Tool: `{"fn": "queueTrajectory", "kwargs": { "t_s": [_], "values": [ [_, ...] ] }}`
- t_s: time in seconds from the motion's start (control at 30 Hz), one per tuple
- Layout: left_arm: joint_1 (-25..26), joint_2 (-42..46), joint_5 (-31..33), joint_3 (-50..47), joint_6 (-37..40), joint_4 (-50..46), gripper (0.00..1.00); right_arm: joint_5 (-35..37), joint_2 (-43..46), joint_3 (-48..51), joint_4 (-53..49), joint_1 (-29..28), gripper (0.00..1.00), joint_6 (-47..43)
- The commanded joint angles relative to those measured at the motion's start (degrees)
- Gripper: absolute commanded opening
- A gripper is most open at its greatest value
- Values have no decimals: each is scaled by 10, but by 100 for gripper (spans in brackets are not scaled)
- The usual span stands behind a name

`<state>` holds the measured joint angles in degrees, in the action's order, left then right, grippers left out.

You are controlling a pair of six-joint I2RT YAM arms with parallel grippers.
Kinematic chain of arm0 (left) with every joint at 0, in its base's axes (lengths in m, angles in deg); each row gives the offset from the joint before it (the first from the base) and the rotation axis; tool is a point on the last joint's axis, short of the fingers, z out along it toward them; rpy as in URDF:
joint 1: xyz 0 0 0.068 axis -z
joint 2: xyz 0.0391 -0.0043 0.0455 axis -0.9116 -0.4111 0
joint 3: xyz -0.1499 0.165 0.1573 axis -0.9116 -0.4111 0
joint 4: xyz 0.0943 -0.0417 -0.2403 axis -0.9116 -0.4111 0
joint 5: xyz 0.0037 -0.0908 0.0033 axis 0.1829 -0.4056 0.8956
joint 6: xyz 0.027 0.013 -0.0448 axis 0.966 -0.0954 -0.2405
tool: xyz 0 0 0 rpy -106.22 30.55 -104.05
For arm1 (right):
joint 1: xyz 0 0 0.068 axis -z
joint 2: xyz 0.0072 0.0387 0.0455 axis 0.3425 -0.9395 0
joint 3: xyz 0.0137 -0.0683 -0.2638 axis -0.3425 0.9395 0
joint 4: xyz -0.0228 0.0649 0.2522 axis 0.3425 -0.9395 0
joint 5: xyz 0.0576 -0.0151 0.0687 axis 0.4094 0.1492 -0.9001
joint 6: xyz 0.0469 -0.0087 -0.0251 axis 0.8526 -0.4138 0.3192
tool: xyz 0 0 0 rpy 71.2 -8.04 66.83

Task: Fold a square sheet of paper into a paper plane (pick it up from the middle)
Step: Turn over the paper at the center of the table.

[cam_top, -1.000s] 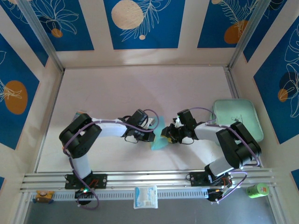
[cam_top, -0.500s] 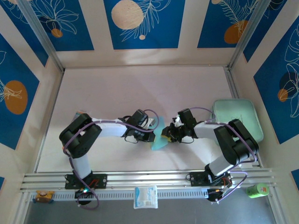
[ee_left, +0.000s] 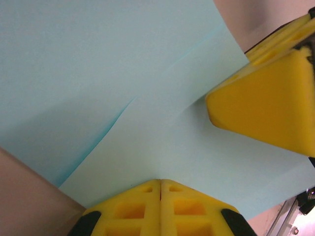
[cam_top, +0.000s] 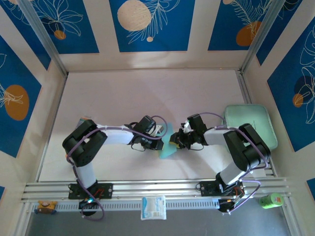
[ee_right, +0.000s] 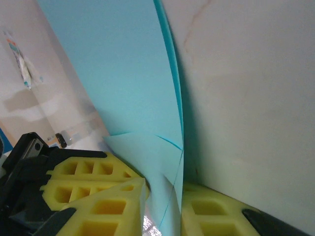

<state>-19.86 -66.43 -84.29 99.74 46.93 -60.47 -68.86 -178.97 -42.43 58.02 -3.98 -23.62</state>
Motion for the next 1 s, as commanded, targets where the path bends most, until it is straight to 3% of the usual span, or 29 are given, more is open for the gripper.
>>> {"fn": "queueTrajectory", "kwargs": {
  "t_s": [0.0, 0.2, 0.37, 0.47, 0.8, 0.97],
  "values": [
    [-3, -4, -14, -6, -2, 3, 3, 29, -23, -11, 50, 5, 20, -23],
    [-3, 13, -9, -8, -7, 7, 9, 25, -17, -4, 51, 10, 10, -24],
    [-3, 56, 16, -16, -7, 0, 22, 37, 23, -7, 12, 12, 5, -38],
    [-3, 93, 40, -27, -10, -1, 28, 63, 53, -19, -40, 8, 4, -44],
    [-4, 211, 69, -67, -27, -4, 33, 211, 181, -114, -330, -49, 3, 22],
    [-4, 238, 78, -69, -36, -14, 36, 262, 259, -120, -385, -67, 3, 67]
  ]
}}
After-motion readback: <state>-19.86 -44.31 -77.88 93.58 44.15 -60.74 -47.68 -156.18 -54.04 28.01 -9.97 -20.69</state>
